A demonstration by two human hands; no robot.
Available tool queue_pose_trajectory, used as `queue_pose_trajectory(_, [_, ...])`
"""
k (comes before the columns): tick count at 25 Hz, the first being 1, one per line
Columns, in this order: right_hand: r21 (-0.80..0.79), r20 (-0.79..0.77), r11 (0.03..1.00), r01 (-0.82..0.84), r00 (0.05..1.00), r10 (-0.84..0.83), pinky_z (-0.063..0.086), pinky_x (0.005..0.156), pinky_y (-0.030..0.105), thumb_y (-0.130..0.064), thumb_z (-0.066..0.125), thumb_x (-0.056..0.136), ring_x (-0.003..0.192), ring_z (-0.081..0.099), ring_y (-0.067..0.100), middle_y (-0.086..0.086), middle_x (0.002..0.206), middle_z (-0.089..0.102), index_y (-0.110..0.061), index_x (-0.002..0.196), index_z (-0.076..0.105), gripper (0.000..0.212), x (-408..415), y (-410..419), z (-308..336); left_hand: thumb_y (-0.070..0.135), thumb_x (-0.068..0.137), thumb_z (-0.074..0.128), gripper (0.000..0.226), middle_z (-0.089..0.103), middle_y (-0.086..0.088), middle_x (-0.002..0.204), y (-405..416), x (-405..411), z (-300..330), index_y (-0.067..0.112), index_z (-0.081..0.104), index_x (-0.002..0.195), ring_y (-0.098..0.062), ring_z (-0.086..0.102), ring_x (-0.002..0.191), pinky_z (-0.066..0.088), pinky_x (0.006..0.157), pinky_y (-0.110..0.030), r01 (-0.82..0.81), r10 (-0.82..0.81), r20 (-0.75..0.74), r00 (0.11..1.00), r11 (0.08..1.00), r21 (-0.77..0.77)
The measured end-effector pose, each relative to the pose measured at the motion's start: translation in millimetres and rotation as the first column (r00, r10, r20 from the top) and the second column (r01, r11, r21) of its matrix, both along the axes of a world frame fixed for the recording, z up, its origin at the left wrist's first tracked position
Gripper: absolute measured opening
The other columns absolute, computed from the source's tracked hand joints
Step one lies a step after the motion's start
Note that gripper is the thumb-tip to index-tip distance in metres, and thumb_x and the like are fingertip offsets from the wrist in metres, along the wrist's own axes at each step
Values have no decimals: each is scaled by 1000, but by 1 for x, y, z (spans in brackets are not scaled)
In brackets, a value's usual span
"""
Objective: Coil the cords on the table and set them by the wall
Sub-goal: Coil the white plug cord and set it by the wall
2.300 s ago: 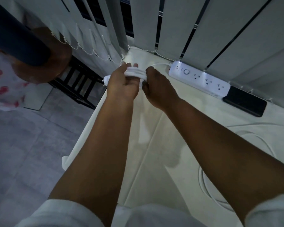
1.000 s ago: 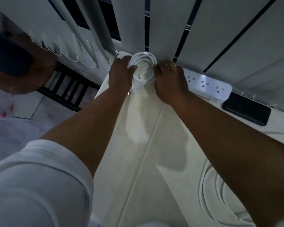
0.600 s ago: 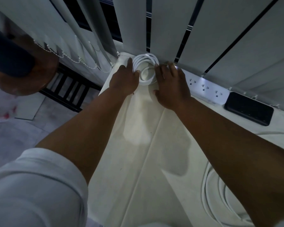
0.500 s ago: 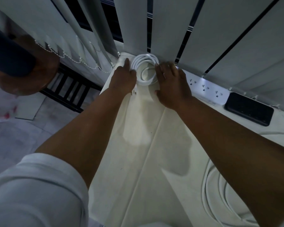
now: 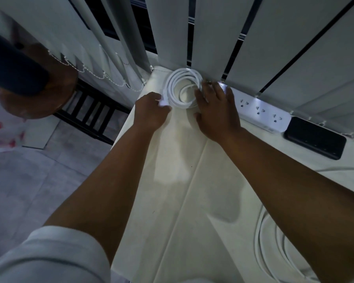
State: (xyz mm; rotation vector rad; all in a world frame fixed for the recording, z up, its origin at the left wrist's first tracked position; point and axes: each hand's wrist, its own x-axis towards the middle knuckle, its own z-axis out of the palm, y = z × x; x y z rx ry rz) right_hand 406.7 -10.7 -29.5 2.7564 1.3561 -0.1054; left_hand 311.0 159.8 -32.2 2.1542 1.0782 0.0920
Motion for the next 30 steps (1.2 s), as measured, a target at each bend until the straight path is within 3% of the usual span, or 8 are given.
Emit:
queue_pose_trajectory(1, [3, 0, 1000, -1, 1000, 1, 14, 118, 57, -26, 46, 93, 147, 21, 35, 14, 161, 24, -11, 151, 31, 61, 1, 0, -1, 21, 75, 75, 51, 69, -7, 102, 0, 4, 6, 11, 59, 122, -19, 65, 88, 49, 86, -30, -90, 101, 44, 994, 975, -205])
queue_pose_trajectory(3, [16, 1, 1000, -10, 1000, 10, 14, 117, 57, -22, 40, 94, 147, 22, 36, 12, 162, 23, -13, 152, 31, 59, 2, -4, -2, 10, 75, 76, 41, 66, -11, 87, -1, 13, 21, 9, 62, 113, -19, 61, 67, 57, 71, -32, -179, 328, 136, 935, 766, -617])
queue_pose_trajectory(6, [43, 9, 999, -16, 1000, 16, 18, 114, 55, -17, 36, 93, 147, 25, 36, 11, 162, 24, -17, 151, 34, 58, 4, -7, -2, 12, 78, 76, 14, 62, -11, 78, 2, 27, 40, 7, 67, 88, -21, 64, 68, 58, 65, -28, -154, 393, 140, 909, 627, -763])
queue_pose_trajectory(10, [40, -23, 999, 15, 1000, -14, 21, 110, 51, -19, 31, 94, 146, 28, 31, 6, 162, 28, -25, 147, 41, 54, 6, -4, 2, 23, 66, 82, 41, 62, -9, 93, -1, 46, 41, 12, 61, 99, -20, 59, 75, 46, 61, -29, -116, 136, 7, 991, 870, -479])
queue_pose_trajectory(13, [81, -55, 994, 68, 996, -63, 26, 106, 49, -24, 40, 95, 142, 34, 28, 1, 155, 41, -31, 134, 55, 43, 9, 1, 7, 25, 63, 83, 68, 60, -3, 108, -11, 55, 36, 22, 51, 123, -20, 63, 91, 54, 77, -33, 2, 9, 35, 999, 952, -306])
queue_pose_trajectory(19, [133, -79, 976, 170, 984, -160, 40, 98, 45, -18, 49, 96, 123, 50, 32, 1, 129, 61, -25, 115, 67, 28, 12, 19, 19, 22, 71, 78, 41, 70, -6, 103, -11, 56, 25, 17, 66, 110, -18, 69, 84, 56, 82, -30, 43, -26, 69, 997, 967, -251])
queue_pose_trajectory(27, [137, -83, 976, 168, 984, -158, 43, 99, 45, -20, 52, 96, 124, 52, 30, 0, 130, 61, -26, 118, 66, 27, 14, 20, 22, 25, 92, 59, 46, 60, -12, 122, -3, 51, 20, 14, 48, 135, -24, 61, 106, 46, 81, -25, 215, -210, 51, 976, 927, -307])
queue_pose_trajectory(30, [155, -113, 970, 189, 978, -173, 44, 96, 45, -28, 53, 95, 119, 55, 32, 0, 128, 63, -27, 116, 68, 26, 16, 22, 23, 28, 96, 50, 41, 61, -16, 122, -4, 51, 24, 12, 49, 135, -29, 60, 108, 48, 90, -35, 290, -294, 17, 956, 930, -223])
